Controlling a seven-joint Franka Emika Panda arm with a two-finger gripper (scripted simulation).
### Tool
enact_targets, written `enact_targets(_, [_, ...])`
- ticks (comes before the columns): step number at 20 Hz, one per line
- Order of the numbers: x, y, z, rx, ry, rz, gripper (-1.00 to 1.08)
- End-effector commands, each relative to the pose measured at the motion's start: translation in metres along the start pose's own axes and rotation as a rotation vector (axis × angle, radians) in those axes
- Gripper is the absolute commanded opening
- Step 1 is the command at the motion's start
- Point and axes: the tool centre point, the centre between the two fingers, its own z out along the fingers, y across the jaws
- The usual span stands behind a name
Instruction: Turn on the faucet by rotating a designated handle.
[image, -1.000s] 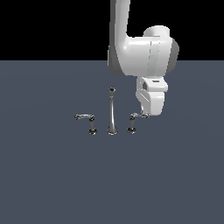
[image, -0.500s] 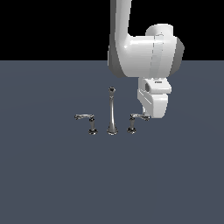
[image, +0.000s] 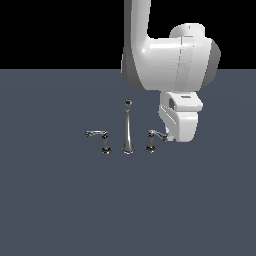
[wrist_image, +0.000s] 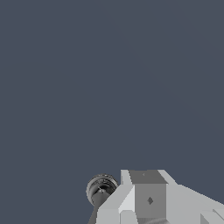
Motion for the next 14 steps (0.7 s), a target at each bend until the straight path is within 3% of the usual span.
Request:
enact_targets(1, [-0.008, 0.01, 0.0, -0.007, -0.004, -0.007, -1.0])
enact_targets(3, [-0.002, 0.006, 0.0, -0.003, -0.001, 0.0, -1.0])
enact_targets(14, [-0.048, 0.028, 0.0, -0.007, -0.004, -0.006, -1.0])
